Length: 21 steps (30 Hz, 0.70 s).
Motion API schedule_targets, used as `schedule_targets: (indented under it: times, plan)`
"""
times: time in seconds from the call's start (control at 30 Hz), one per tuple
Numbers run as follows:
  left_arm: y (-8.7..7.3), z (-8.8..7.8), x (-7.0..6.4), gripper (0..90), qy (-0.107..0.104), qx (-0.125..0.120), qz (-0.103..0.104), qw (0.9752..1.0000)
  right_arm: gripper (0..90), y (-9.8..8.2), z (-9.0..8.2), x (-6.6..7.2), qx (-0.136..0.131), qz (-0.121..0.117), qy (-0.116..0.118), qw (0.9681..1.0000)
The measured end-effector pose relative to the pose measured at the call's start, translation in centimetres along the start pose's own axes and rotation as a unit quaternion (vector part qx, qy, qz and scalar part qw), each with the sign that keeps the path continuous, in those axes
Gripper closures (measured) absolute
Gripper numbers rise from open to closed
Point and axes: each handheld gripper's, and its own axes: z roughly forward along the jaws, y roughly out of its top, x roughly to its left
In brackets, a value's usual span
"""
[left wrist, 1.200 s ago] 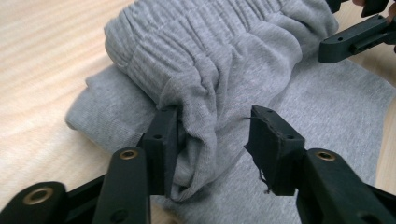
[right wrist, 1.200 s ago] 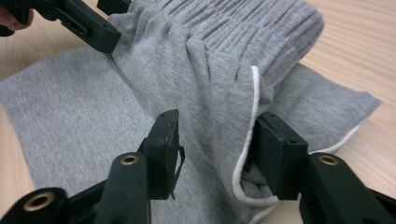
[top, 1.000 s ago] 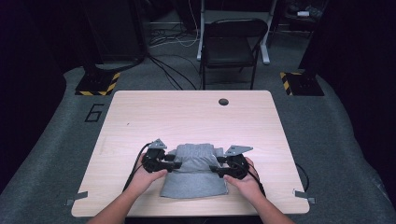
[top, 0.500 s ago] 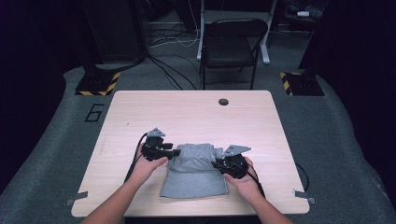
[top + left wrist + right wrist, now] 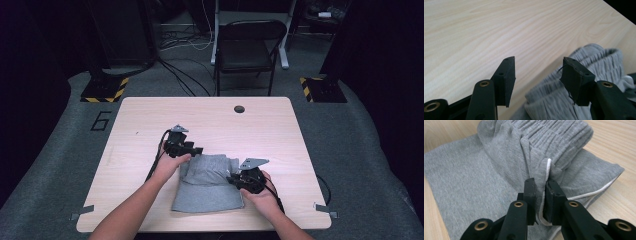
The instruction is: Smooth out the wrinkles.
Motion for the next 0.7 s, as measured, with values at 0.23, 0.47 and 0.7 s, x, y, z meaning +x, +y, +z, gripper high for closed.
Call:
schedule_targets:
  times: [0.23,0.47,0.7]
  plan:
    - [0.1,1.5,0.7,43.7,0.003,0.036,-0.010,0.9993,75.2,0.0,-0.1,-0.1,-0.002,-0.007,0.004,1.0000]
    - [-0.1,0.5,0.7,43.7,-0.001,0.040,-0.004,0.9992,72.7,-0.1,0.0,0.0,-0.002,-0.006,0.005,1.0000]
    - [-0.4,-0.6,0.1,44.0,-0.010,0.040,0.002,0.9992,71.7,-0.2,0.0,0.1,0.003,-0.001,0.005,1.0000]
